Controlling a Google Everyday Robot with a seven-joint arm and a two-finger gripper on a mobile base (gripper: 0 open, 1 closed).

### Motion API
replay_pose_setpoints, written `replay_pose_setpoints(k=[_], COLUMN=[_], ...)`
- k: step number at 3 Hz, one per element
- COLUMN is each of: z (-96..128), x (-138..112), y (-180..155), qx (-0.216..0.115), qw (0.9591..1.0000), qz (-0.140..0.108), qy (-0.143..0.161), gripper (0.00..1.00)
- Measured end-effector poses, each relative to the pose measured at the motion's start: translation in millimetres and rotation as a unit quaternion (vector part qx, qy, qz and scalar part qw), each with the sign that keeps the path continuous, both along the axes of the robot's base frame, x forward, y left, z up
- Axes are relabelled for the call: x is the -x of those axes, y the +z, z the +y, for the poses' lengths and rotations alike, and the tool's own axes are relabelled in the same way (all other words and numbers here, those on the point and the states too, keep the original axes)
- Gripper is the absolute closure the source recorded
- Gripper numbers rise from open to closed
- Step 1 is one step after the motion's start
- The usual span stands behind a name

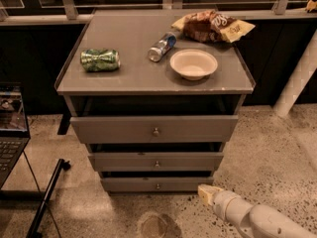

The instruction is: Open bottom drawer

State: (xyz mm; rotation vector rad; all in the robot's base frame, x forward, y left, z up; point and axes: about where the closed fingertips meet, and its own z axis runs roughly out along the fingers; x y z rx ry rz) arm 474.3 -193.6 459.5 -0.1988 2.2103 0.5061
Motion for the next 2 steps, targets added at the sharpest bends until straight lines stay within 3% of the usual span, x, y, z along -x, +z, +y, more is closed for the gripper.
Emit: replay_pose_setpoints(k=[1, 2], z=[0, 2], x=[0, 0], y=[0, -24], qx=[0.0, 0.008], qw=[1.0, 0.9998], qz=[0.0, -0.013], qy=[0.0, -0.015], gripper=[1.0, 1.0])
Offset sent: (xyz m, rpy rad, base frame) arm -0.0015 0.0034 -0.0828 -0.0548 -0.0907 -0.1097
